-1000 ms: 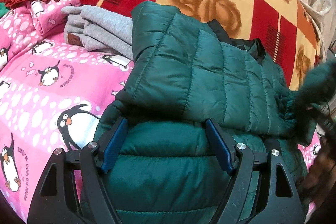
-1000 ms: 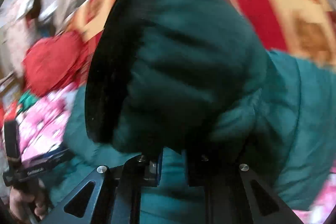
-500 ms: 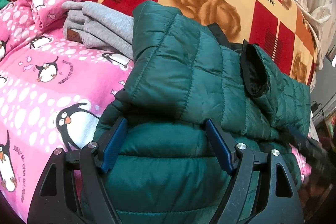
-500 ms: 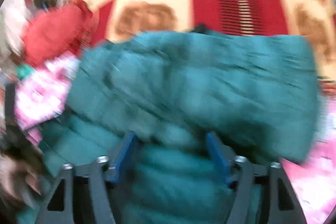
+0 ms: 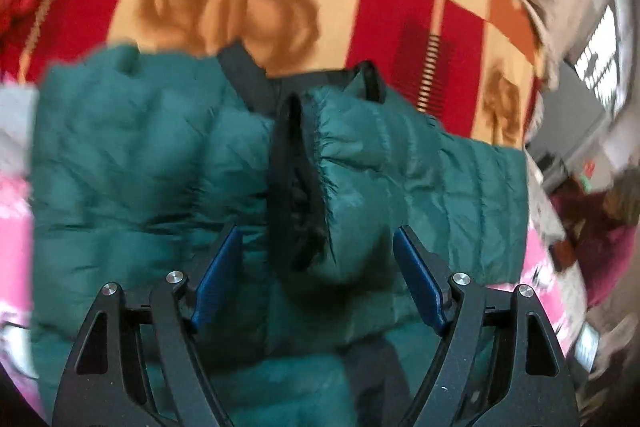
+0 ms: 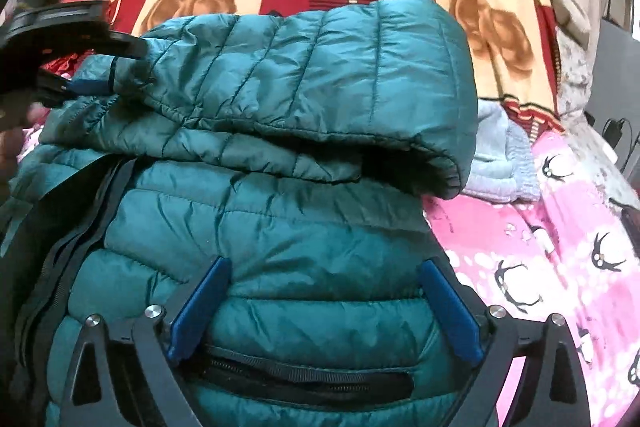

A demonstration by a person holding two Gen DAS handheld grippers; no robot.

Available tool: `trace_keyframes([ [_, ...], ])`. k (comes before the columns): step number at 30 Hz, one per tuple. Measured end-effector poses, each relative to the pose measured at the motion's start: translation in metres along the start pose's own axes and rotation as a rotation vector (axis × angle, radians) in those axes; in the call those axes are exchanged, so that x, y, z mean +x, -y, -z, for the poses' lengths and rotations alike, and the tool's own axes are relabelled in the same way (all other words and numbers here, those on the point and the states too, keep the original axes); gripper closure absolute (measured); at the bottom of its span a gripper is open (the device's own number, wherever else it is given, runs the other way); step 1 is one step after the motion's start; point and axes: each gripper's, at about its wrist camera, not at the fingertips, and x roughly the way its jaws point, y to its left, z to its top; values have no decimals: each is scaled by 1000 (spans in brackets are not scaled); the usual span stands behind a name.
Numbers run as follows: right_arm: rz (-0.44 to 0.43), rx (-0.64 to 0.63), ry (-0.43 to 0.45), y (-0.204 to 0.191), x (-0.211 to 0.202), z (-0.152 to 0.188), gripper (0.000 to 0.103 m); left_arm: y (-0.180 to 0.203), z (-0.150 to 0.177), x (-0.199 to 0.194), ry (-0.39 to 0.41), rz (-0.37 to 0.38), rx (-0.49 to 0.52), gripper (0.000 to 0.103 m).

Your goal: Fold large clothes

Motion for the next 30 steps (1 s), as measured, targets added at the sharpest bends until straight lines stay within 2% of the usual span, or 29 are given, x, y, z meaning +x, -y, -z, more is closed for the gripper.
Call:
trace_keyframes([
  [2, 10, -3, 13, 0, -1, 1, 8, -4, 1, 14, 9, 14, -57, 25],
  [4, 24, -8, 23, -1, 0, 1, 8, -1, 4, 17, 31, 5, -55, 25],
  [5, 32, -11, 28, -3, -1, 2, 8, 2, 5, 18, 36, 1, -41, 41],
  [6, 43, -16, 33, -4, -1, 2, 8, 5, 4, 21, 20, -9, -17, 70],
  [7, 47, -19, 35, -4, -2, 2, 8, 7, 4, 23, 3, -13, -6, 78],
  [8, 51, -20, 36, -4, -2, 3, 8, 10, 4, 20, 3, -23, 2, 81],
  [12, 59, -24, 35, -4, -2, 2, 8, 21, 1, -18, 78, 4, 39, 83],
  [15, 63, -26, 32, -4, -2, 2, 7, 12, -1, -56, 111, 47, 31, 83],
  [19, 66, -28, 29, -5, -2, 3, 7, -16, -3, -97, 159, 11, 31, 83],
  [23, 71, -30, 25, -5, -1, 3, 7, -63, 1, -108, 152, -49, -28, 83],
  [25, 72, -31, 20, -5, -1, 1, 6, -82, 11, -93, 100, -88, -55, 81],
  [27, 65, -31, -1, -4, -3, -1, 6, -91, 19, -81, 46, -121, -72, 71],
  [28, 51, -26, -12, -2, -3, -1, 6, -92, 22, -81, 37, -127, -86, 69],
  [30, -61, 11, -52, 11, -11, -6, 6, -90, 22, -93, 64, -127, -102, 68],
])
